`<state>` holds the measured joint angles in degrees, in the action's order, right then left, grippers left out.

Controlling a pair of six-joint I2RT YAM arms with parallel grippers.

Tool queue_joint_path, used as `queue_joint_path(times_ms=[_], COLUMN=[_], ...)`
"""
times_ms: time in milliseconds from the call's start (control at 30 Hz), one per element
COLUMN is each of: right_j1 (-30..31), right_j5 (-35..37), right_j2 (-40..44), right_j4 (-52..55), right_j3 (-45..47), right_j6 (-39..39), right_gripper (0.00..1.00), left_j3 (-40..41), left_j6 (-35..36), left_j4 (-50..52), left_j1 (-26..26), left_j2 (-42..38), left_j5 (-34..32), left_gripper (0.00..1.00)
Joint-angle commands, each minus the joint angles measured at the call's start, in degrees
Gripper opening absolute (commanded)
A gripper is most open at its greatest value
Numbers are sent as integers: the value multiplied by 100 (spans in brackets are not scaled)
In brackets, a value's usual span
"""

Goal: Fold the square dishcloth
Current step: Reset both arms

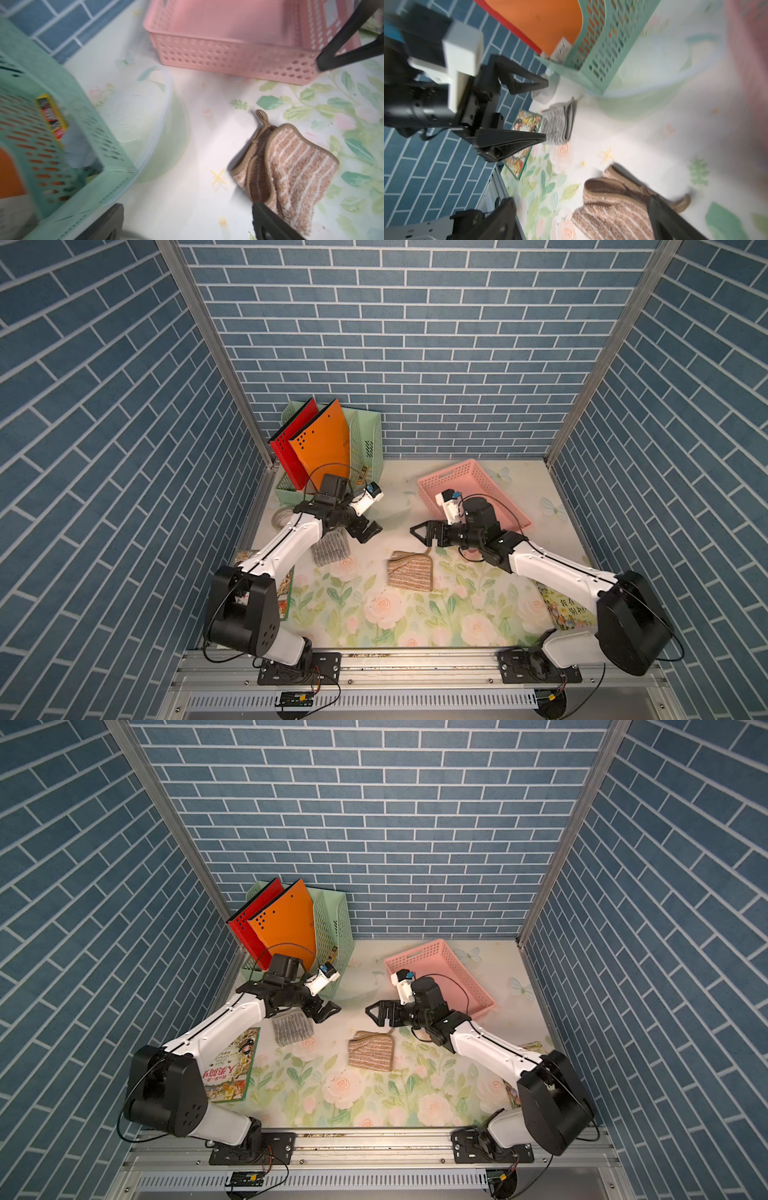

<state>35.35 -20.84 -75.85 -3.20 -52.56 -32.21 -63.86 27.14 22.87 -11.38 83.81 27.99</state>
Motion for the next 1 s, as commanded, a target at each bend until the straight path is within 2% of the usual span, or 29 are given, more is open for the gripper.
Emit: queue_joint_path(times_ms=[0,100,167,267,400,533,667,767,800,833,867,933,967], right_j1=[-867,-1920,-2453,-2859,-3195,-3633,-3860,-3881,-3853,-3747,-3686,-3681,-3686], right_j5=[1083,1595,2306,3718,4428,4229,3583,2995,2766,2629,2327,1576,1509], right_j2=[535,1000,1239,1530,1470,958,361,-291,-447,-448,-594,-1257,-1169], right_j4=[1285,971,503,-616,-2452,-3721,-5754,-7166,-7351,-7385,-7753,-8895,-8396], right_j3=[-128,305,730,1723,2958,3685,4406,4574,4552,4549,4635,4857,4741], right_j6=[1021,1259,1491,2011,2498,2478,2309,2385,2561,2745,2895,3113,3172], right_gripper=[99,99,100,100,100,100,100,100,100,100,100,99,100], left_j3=[335,969,1389,2029,2979,4234,4690,4966,5238,5597,5740,5623,5345], left_j6=[-954,-1622,-2051,-2399,-2535,-2706,-2865,-2778,-2726,-2724,-2723,-2660,-2666], left_j4=[-634,-1831,-2571,-3688,-5326,-7692,-8832,-9059,-9467,-10384,-10712,-10582,-10183], left_j1=[694,1279,1538,1696,1697,1700,1616,1461,1371,1270,1227,1020,1011], left_j2=[-175,-290,-279,-180,-153,-23,161,81,87,322,281,307,267], left_j5=[189,-72,-353,-865,-1280,-1105,-1294,-1731,-1978,-2162,-2335,-2798,-2828], left_gripper=[100,100,100,100,100,100,100,100,100,100,100,100,100])
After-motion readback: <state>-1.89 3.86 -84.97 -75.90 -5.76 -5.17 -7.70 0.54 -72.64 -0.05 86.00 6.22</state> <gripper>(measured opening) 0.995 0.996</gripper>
